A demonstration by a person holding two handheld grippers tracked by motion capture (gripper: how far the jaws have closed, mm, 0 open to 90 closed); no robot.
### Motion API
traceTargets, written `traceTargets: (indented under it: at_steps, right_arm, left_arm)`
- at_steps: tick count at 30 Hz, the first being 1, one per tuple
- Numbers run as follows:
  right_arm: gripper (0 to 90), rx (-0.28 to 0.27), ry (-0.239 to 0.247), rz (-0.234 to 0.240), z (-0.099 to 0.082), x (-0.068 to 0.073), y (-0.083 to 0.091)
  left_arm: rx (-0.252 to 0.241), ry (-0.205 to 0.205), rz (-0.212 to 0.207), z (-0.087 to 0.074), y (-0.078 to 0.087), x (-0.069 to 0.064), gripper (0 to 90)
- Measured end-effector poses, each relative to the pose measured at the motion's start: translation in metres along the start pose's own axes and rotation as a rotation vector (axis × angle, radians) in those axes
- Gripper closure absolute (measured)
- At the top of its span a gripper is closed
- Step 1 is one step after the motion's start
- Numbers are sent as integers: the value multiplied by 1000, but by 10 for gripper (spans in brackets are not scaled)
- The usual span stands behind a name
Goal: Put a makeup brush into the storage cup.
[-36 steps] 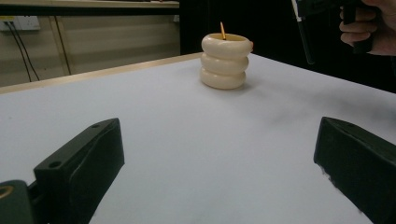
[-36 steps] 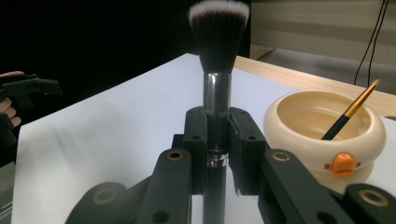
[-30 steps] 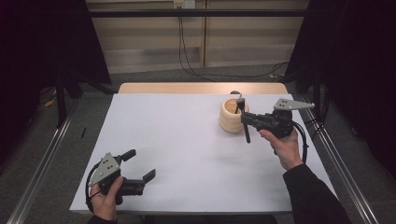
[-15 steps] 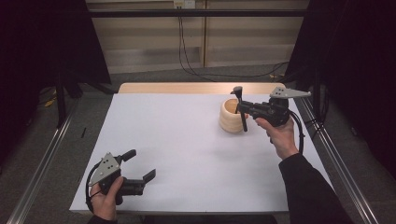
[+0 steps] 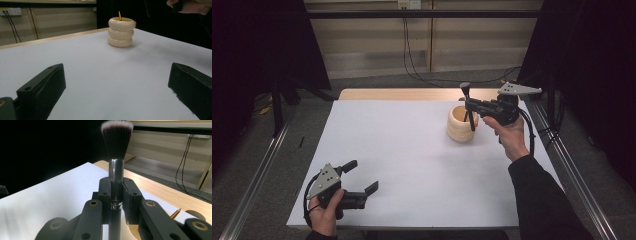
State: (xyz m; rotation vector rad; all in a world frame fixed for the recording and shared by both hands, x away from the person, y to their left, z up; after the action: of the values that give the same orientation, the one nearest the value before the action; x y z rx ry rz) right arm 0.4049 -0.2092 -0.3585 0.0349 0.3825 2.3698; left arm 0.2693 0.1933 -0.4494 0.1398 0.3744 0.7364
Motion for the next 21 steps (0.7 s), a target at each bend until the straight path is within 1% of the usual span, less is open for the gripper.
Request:
traceTargets:
  at_steps: [1,3,4,7,8,9,10,12,13,14,15,17,18,20,21]
  right_arm:
    - [781,-3,-1,-1,1,-2,-1]
    - [781,2,-1,-11,3,-4,-2]
    - [781,2,-1,-19,4,-5,-2]
    - [782,-1,1,-36,9,-10,-3]
    - [781,1,-3,-38,9,-11,-3]
    - [781,-6,-5,-40,11,-13,-3]
    - [781,-8,-7,-46,12,-15,-4]
    - [782,-9,-5,-46,13,-17,-6]
    - [781,-5,-3,-62,14,-19,-8]
    - [781,-3,-2,-65,14,-19,-9]
    - [781,-8,-2,-62,14,-21,-11]
    - [781,0,-4,-74,12,-23,-13]
    - [782,0,-4,-75,12,-24,-15]
    - [782,2,-6,-86,11,-26,-17]
    - [781,-1,-8,-88,11,-27,-17]
  left_arm:
    - [3,-3,1,0,0,0,13]
    - [-4,7,1,0,0,0,13]
    - [-4,1,0,0,0,0,13]
    - [-7,4,3,0,1,1,13]
    - [-4,-1,3,0,1,1,13]
    - [-6,4,0,0,0,1,13]
    - [1,-5,7,0,1,1,13]
    - [-1,-3,0,0,1,1,13]
    - [-7,5,1,0,0,1,13]
    - [-14,13,0,1,0,0,13]
    - [-10,6,0,1,1,0,13]
    - [-12,11,1,1,0,0,13]
    - [-3,-2,2,0,1,1,13]
    - [-17,17,-1,1,0,0,13]
    - [-4,2,2,0,1,1,13]
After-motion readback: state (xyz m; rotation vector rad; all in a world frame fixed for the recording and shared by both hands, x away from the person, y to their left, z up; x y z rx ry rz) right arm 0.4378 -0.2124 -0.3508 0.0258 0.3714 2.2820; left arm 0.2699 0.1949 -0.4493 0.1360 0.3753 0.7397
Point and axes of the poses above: each handheld gripper's, and its own axes: y roughly backward along the jaws, z roughly out of its top, x roughly to its left, the point moved 5 cm from there along -y, roughly forward along the jaws, and after that the axes turned 13 degrees about y, right-handed, at the moved point
